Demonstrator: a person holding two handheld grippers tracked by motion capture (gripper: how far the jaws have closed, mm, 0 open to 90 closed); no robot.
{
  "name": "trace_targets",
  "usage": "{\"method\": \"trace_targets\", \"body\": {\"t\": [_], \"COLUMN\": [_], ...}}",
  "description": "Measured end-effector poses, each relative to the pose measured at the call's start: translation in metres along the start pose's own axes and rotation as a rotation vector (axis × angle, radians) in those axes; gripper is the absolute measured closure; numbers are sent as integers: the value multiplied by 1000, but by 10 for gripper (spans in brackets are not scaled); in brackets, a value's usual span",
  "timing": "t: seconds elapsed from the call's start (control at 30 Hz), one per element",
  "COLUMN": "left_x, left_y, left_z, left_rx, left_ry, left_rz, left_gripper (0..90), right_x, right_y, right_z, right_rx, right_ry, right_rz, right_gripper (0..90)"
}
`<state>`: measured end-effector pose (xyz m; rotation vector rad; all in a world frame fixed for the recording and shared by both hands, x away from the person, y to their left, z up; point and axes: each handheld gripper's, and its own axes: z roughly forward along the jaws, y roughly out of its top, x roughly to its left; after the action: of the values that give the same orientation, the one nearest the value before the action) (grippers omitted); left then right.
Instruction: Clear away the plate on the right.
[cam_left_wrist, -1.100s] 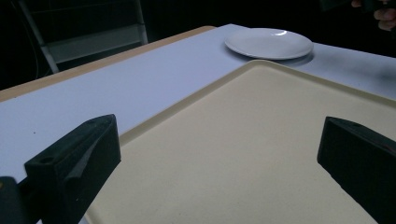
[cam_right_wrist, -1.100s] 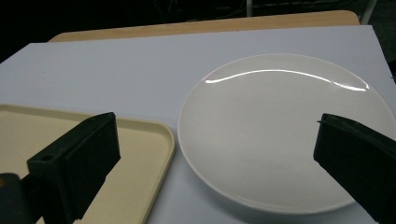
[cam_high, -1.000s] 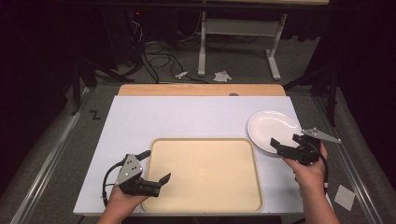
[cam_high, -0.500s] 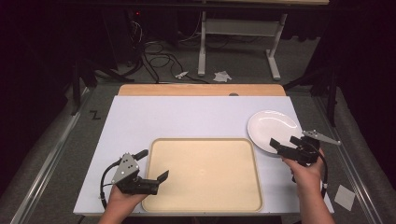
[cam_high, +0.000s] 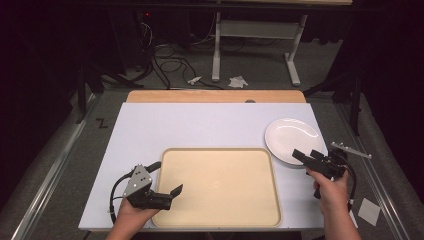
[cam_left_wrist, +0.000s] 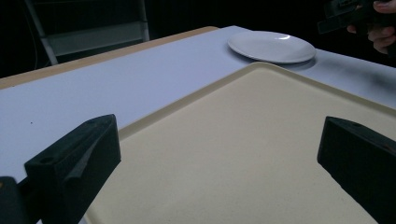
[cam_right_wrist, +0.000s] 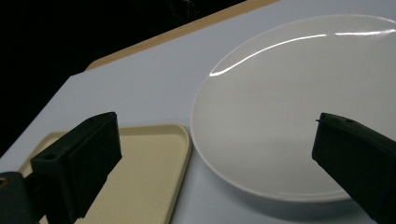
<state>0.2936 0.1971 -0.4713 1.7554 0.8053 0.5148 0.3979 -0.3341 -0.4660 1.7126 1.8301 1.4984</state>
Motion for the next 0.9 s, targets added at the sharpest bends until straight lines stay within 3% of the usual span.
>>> {"method": "trace_targets", "body": {"t": [0.2, 0.43, 0.6, 0.9], "left_x": [-1, -3, -3, -2], "left_y": [0, 1, 1, 1], "left_z": [1, -1, 1, 1], "left_rx": [4, 1, 8, 12], "left_ry": [-5, -9, -14, -20], "left_rz": [4, 16, 31, 36], "left_gripper": [2, 2, 2, 2], "right_x": [-7, -12, -20, -21], "right_y": [-2, -6, -12, -19], "right_z": [-7, -14, -16, -9], "right_rx": [-12, -4, 10, 43], "right_ry": [30, 6, 15, 3], "right_rz": [105, 144, 218, 247], "right_gripper": [18, 18, 19, 23]}}
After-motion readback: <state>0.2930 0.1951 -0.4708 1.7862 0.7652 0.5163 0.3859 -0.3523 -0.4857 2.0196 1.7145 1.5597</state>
